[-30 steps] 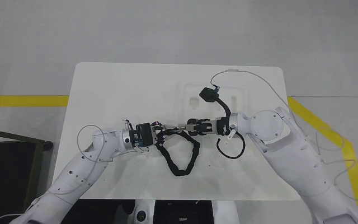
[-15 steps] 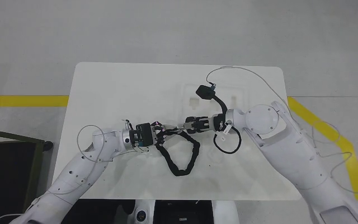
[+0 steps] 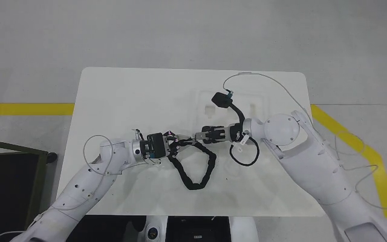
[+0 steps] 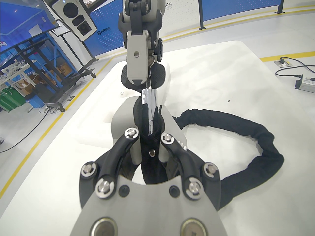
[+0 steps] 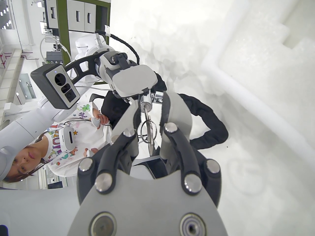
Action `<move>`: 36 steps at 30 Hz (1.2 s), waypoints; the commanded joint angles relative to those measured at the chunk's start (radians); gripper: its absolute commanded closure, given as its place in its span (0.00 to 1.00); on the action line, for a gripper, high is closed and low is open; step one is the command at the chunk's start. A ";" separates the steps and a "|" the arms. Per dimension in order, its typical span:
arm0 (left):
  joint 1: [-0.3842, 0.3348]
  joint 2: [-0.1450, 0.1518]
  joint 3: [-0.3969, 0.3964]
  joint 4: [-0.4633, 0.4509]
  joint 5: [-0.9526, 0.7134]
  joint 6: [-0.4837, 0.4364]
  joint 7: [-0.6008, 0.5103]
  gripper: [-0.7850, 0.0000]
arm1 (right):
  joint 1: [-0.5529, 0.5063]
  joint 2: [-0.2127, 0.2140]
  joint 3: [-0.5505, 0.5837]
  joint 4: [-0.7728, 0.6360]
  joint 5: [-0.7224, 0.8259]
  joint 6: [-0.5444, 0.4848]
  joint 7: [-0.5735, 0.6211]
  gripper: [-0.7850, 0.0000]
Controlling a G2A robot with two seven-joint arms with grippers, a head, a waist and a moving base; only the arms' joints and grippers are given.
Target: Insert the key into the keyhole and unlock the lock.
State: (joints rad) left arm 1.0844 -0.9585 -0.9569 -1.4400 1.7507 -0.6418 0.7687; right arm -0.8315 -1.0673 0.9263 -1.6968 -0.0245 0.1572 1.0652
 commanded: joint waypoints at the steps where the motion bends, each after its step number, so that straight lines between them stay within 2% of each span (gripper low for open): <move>1: 0.000 0.000 0.000 0.000 0.000 0.000 0.000 1.00 | -0.003 0.001 0.005 -0.003 0.000 -0.003 -0.001 0.17; 7: 0.000 0.000 0.000 0.000 0.000 0.000 0.000 1.00 | -0.024 0.008 0.040 -0.043 -0.007 -0.026 -0.014 0.05; 10: 0.000 0.000 0.000 0.000 0.000 0.000 0.000 1.00 | -0.059 0.020 0.087 -0.083 -0.023 -0.044 -0.027 0.05; 11: 0.000 0.000 0.000 0.000 0.000 0.000 0.000 1.00 | -0.076 0.025 0.105 -0.098 -0.026 -0.053 -0.029 0.09; 12: 0.000 0.000 0.000 0.000 0.000 0.000 0.000 1.00 | -0.093 0.030 0.125 -0.112 -0.032 -0.065 -0.030 0.21; 14: 0.000 0.000 0.000 0.000 0.000 0.000 0.000 1.00 | -0.130 0.040 0.167 -0.139 -0.039 -0.096 -0.038 0.53; 16: 0.002 0.000 0.000 0.000 -0.002 0.002 -0.004 1.00 | -0.170 0.049 0.210 -0.157 -0.042 -0.125 -0.056 0.65; 18: 0.013 -0.002 -0.001 -0.009 -0.028 0.001 -0.031 1.00 | -0.211 0.057 0.248 -0.173 -0.046 -0.157 -0.083 0.85; 19: 0.013 -0.002 -0.002 -0.012 -0.035 -0.003 -0.037 1.00 | -0.223 0.059 0.259 -0.180 -0.048 -0.169 -0.089 1.00; 25: 0.015 -0.005 -0.017 0.001 -0.124 -0.067 -0.045 1.00 | -0.309 0.066 0.307 -0.180 -0.026 -0.385 -0.175 1.00; 31: 0.011 -0.006 -0.024 0.017 -0.153 -0.102 -0.031 1.00 | -0.340 0.054 0.286 -0.079 0.118 -0.648 -0.274 1.00; 36: 0.007 -0.009 -0.023 0.029 -0.179 -0.125 -0.012 1.00 | -0.329 0.039 0.246 0.004 0.164 -0.754 -0.345 1.00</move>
State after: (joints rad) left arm 1.0927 -0.9668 -0.9808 -1.4131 1.5774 -0.7622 0.7506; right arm -1.1663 -1.0253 1.1823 -1.7074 0.1432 -0.5863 0.7304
